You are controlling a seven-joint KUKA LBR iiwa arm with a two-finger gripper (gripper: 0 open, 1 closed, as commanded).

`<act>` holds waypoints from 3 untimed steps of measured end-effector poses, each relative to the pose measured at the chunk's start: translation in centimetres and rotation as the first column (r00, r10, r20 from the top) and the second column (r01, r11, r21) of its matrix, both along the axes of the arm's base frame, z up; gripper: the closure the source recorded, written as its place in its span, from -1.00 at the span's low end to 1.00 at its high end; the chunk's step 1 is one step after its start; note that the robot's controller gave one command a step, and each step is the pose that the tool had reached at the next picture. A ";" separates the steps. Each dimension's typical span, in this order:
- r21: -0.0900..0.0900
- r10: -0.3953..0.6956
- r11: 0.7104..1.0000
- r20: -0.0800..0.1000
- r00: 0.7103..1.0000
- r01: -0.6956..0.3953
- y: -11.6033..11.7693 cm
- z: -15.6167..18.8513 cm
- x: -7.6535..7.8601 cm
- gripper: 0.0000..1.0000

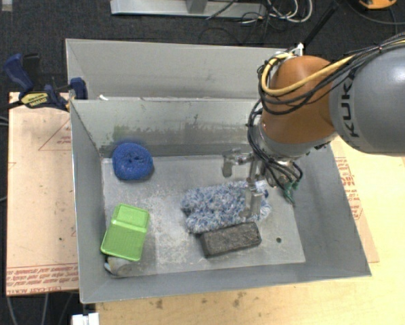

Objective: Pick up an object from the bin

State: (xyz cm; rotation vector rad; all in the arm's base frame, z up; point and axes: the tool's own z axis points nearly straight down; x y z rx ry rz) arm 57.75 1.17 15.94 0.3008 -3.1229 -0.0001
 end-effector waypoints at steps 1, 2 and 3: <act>0.001 0.230 0.973 0.006 0.973 -0.230 0.7 -2.6 -0.1 -1.00; 0.002 0.208 0.978 0.007 0.978 -0.208 1.3 -6.5 1.6 -1.00; 0.004 0.277 0.961 0.004 0.961 -0.277 0.9 -8.7 3.5 1.00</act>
Offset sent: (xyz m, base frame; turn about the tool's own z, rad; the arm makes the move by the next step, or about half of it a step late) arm 0.0272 0.0178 -0.0894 -0.0899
